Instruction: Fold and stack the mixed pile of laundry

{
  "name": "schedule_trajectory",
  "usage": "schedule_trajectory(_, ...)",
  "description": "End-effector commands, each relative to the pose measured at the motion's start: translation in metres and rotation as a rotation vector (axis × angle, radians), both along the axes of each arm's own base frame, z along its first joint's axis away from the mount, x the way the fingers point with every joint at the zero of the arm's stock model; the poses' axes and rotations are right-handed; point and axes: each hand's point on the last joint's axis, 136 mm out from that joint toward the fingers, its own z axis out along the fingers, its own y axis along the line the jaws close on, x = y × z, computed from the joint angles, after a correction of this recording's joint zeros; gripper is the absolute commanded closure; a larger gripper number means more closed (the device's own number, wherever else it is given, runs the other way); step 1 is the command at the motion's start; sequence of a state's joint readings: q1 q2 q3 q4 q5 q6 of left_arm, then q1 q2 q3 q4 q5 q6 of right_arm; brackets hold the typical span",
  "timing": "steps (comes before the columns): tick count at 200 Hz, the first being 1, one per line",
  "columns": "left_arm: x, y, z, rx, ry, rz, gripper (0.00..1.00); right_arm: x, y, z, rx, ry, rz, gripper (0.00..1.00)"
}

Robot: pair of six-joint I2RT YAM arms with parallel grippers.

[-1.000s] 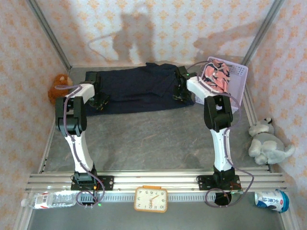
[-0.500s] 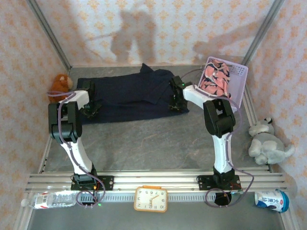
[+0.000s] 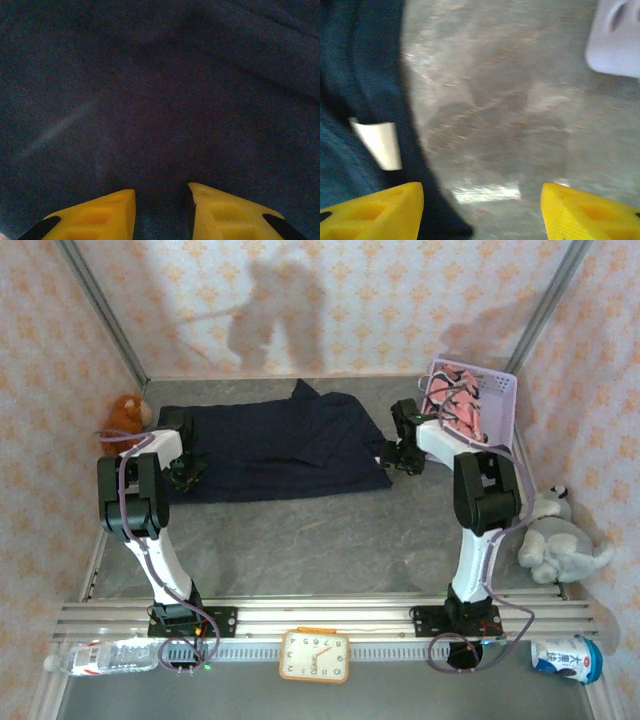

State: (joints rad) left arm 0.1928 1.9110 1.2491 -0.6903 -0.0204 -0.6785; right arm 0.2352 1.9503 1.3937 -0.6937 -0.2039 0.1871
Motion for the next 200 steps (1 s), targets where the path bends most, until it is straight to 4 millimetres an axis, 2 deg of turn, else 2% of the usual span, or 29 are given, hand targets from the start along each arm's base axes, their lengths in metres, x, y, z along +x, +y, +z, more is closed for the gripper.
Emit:
schedule_trajectory(1, -0.027, 0.008, -0.011, 0.028, 0.113, -0.001, 0.68, -0.031, -0.007, 0.01, -0.034, 0.034, 0.019, 0.36)
schedule_trajectory(23, -0.027, 0.006, -0.012, 0.013, 0.106, -0.002, 0.68, -0.052, -0.001, 0.007, 0.021, 0.065, 0.024, 0.43)
schedule_trajectory(46, -0.026, 0.003, -0.012, 0.002, 0.098, -0.003, 0.68, -0.07, 0.02, 0.002, 0.072, 0.103, 0.093, 0.51)
schedule_trajectory(75, -0.025, 0.002, -0.013, -0.008, 0.097, -0.005, 0.68, -0.072, 0.038, -0.003, 0.042, 0.076, 0.169, 0.55)
schedule_trajectory(129, -0.026, 0.0, -0.013, -0.018, 0.098, -0.002, 0.68, -0.044, 0.029, -0.013, -0.08, 0.072, 0.235, 0.6)
schedule_trajectory(148, -0.028, -0.001, -0.014, -0.023, 0.1, 0.002, 0.68, -0.036, 0.026, -0.013, -0.104, 0.058, 0.242, 0.73)
schedule_trajectory(169, -0.029, -0.002, -0.015, -0.025, 0.102, 0.004, 0.68, -0.03, 0.021, -0.007, -0.122, 0.043, 0.233, 1.0)
schedule_trajectory(200, -0.03, 0.0, -0.014, -0.017, 0.109, 0.002, 0.68, -0.031, -0.005, 0.013, -0.192, 0.025, 0.178, 1.0)
